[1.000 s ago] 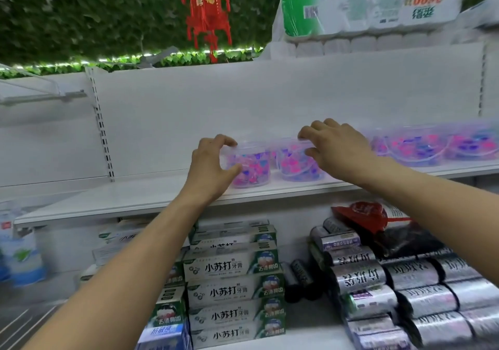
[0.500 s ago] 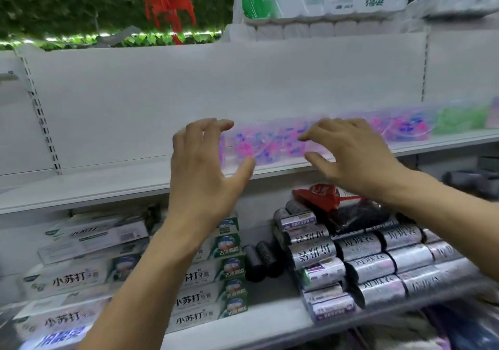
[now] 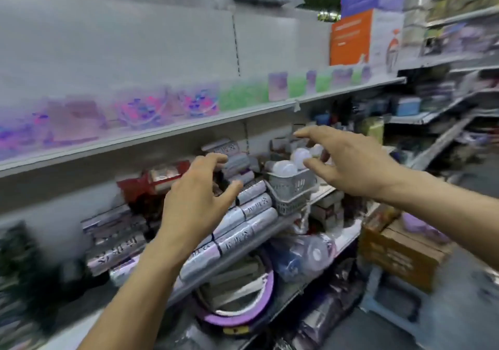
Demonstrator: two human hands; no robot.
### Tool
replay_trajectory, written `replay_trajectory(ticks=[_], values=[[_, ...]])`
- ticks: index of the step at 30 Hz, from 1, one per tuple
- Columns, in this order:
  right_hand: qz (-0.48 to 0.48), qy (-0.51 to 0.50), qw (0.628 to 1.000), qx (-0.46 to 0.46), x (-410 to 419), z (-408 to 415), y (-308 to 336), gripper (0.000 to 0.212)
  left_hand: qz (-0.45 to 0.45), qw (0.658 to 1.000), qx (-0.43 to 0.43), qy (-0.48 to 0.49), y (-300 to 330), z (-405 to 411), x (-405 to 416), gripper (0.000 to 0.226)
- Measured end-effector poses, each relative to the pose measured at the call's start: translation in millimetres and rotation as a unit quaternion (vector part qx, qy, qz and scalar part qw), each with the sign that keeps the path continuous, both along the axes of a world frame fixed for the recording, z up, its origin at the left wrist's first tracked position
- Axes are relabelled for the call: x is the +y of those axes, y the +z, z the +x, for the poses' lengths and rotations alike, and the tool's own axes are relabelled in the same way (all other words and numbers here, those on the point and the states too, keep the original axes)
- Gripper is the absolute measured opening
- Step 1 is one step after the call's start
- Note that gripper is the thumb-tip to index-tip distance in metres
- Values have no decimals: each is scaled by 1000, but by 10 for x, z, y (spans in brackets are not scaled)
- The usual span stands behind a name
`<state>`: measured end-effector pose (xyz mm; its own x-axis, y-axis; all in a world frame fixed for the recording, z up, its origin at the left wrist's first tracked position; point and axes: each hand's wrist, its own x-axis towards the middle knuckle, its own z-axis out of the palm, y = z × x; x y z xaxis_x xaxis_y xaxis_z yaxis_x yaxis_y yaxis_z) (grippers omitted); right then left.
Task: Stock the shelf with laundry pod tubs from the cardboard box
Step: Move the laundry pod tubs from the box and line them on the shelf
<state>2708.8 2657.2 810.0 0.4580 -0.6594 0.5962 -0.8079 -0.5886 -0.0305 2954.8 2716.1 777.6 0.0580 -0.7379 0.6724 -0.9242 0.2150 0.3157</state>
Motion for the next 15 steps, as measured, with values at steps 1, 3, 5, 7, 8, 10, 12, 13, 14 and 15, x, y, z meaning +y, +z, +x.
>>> replay_trajectory(ticks=[1, 3, 5, 7, 8, 10, 12, 13, 14, 15], values=[[13, -18, 1000, 2, -60, -225, -51, 47, 11, 1000, 4, -20, -76, -203, -135, 43], [43, -55, 998, 5, -164, -658, -171, 48, 42, 997, 12, -56, -246, -578, -391, 42], [73, -86, 994, 12, -279, -1061, -302, 49, 81, 993, 8, -89, -417, -902, -645, 44], [108, -119, 987, 9, -421, -1424, -440, 47, 121, 984, 14, -129, -568, -1188, -920, 44], [125, -136, 983, 2, -504, -1595, -505, 46, 141, 978, 24, -150, -633, -1320, -1067, 42], [150, -166, 975, -15, -680, -1934, -638, 42, 180, 961, 67, -197, -745, -1600, -1357, 37], [172, -190, 966, -30, -855, -2235, -764, 38, 212, 941, 114, -239, -844, -1838, -1596, 32], [182, -204, 961, -39, -965, -2414, -831, 36, 222, 933, 124, -254, -914, -1976, -1749, 30], [192, -217, 956, -46, -1087, -2583, -900, 35, 231, 927, 127, -267, -989, -2108, -1901, 31], [203, -232, 950, -51, -1243, -2775, -983, 35, 244, 919, 131, -281, -1085, -2268, -2103, 32]])
